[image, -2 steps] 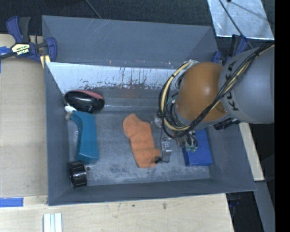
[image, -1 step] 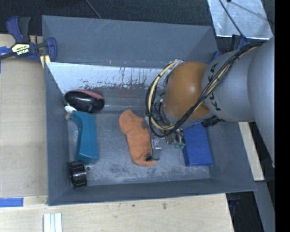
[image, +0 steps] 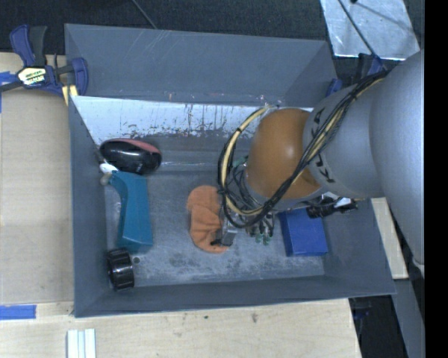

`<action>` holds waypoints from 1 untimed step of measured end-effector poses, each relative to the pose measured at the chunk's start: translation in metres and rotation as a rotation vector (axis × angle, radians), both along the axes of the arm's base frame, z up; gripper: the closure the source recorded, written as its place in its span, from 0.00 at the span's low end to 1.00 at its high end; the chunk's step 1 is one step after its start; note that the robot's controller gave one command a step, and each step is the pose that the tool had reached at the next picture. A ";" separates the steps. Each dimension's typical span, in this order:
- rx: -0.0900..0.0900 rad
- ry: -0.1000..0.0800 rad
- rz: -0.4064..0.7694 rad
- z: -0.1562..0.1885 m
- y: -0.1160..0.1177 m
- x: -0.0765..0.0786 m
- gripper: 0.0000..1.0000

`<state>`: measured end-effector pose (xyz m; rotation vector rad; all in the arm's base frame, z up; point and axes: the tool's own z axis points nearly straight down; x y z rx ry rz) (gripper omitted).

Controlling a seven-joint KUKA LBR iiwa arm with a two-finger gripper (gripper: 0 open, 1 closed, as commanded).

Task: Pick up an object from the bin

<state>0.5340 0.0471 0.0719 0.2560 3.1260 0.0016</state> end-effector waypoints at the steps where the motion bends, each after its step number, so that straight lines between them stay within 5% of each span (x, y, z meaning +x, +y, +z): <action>1: 0.000 0.000 0.000 0.000 0.000 0.000 1.00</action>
Offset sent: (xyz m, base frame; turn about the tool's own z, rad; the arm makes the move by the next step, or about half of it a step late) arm 0.0099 0.0279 0.1451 -0.0080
